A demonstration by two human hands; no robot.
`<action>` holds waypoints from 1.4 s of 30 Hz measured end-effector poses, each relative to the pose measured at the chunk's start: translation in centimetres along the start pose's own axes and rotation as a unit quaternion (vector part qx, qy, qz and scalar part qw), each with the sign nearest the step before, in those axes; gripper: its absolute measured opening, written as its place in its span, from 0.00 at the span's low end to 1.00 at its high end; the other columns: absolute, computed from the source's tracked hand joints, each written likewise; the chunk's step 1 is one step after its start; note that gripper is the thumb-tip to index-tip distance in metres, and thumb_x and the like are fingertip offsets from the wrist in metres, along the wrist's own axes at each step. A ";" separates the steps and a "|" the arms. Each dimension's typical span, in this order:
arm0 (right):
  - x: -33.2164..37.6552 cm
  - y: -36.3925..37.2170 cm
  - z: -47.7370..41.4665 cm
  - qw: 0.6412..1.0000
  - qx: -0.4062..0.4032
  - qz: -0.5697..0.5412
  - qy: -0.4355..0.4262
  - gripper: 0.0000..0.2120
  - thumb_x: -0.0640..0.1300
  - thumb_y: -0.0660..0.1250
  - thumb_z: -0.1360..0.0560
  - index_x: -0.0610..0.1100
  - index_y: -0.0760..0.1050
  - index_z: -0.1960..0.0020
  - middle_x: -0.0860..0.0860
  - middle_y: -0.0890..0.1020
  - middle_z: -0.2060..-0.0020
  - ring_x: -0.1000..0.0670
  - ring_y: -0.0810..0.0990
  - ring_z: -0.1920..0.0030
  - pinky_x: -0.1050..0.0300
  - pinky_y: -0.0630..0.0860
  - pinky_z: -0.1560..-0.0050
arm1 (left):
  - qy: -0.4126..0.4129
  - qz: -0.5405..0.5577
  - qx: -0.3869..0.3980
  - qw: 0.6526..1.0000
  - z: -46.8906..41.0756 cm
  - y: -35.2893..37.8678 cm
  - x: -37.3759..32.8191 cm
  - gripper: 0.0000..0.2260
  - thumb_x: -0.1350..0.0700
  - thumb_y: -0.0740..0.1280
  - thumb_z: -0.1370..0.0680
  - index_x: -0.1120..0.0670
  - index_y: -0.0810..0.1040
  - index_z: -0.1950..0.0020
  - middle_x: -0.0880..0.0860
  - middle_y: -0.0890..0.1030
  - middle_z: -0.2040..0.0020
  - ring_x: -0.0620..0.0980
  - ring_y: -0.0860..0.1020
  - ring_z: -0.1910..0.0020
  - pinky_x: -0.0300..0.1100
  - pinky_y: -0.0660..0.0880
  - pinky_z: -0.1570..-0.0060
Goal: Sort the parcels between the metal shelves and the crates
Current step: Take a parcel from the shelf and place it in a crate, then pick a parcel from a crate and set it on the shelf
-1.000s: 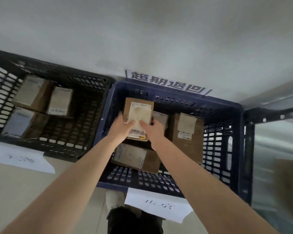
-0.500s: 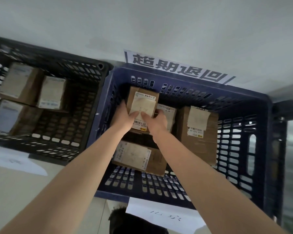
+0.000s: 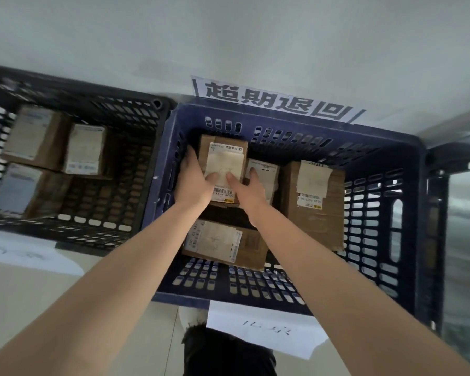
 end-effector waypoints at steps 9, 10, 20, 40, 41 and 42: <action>0.9 -4.4 3.4 0.997 0.046 0.061 -0.014 0.41 0.57 0.63 0.20 0.49 0.41 0.18 0.44 0.56 0.20 0.41 0.59 0.22 0.48 0.60 0.26 | 0.160 -0.175 0.004 0.971 3.9 -1.9 -2.6 0.34 0.51 0.63 0.18 0.56 0.47 0.19 0.60 0.55 0.20 0.60 0.60 0.23 0.55 0.65 0.29; 0.9 -5.2 4.0 0.995 0.047 0.088 -0.025 0.41 0.58 0.63 0.20 0.50 0.41 0.18 0.44 0.56 0.20 0.41 0.58 0.22 0.48 0.60 0.25 | 0.182 -0.210 0.016 0.960 4.3 -2.0 -2.9 0.34 0.49 0.62 0.18 0.56 0.46 0.19 0.61 0.52 0.20 0.61 0.58 0.23 0.56 0.63 0.27; -3.9 -13.0 11.4 0.884 -0.069 0.458 -0.055 0.43 0.71 0.46 0.22 0.49 0.33 0.19 0.44 0.34 0.21 0.38 0.32 0.22 0.34 0.37 0.25 | 0.349 -0.422 0.088 0.832 10.5 0.4 -6.5 0.37 0.35 0.46 0.19 0.53 0.31 0.21 0.58 0.31 0.22 0.59 0.33 0.22 0.58 0.34 0.27; -15.3 -14.7 26.8 0.864 -0.156 0.471 -0.086 0.41 0.69 0.45 0.21 0.47 0.32 0.20 0.45 0.36 0.20 0.40 0.31 0.22 0.37 0.32 0.26 | 0.461 -0.424 0.045 0.778 26.4 2.3 -2.9 0.36 0.35 0.42 0.19 0.56 0.43 0.19 0.60 0.42 0.19 0.61 0.43 0.20 0.59 0.39 0.25; -15.3 -14.8 28.5 0.864 -0.154 0.473 -0.083 0.41 0.69 0.45 0.20 0.47 0.32 0.20 0.46 0.37 0.20 0.40 0.32 0.22 0.36 0.33 0.26 | 0.471 -0.424 0.043 0.772 27.8 1.2 -3.1 0.36 0.35 0.43 0.19 0.56 0.45 0.19 0.61 0.46 0.19 0.61 0.47 0.21 0.59 0.42 0.25; -15.3 -14.8 30.2 0.863 -0.156 0.473 -0.081 0.41 0.69 0.46 0.20 0.47 0.33 0.19 0.46 0.38 0.20 0.40 0.33 0.22 0.35 0.34 0.26 | 0.483 -0.421 0.039 0.767 29.1 0.1 -3.2 0.36 0.35 0.44 0.20 0.57 0.48 0.19 0.61 0.49 0.20 0.62 0.49 0.21 0.59 0.42 0.24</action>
Point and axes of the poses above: each hand's wrist, its own z-axis away from the middle knuckle, its own y-axis out of the palm, x = y × z, the point moved 1 cm from there along -z, towards the middle knuckle
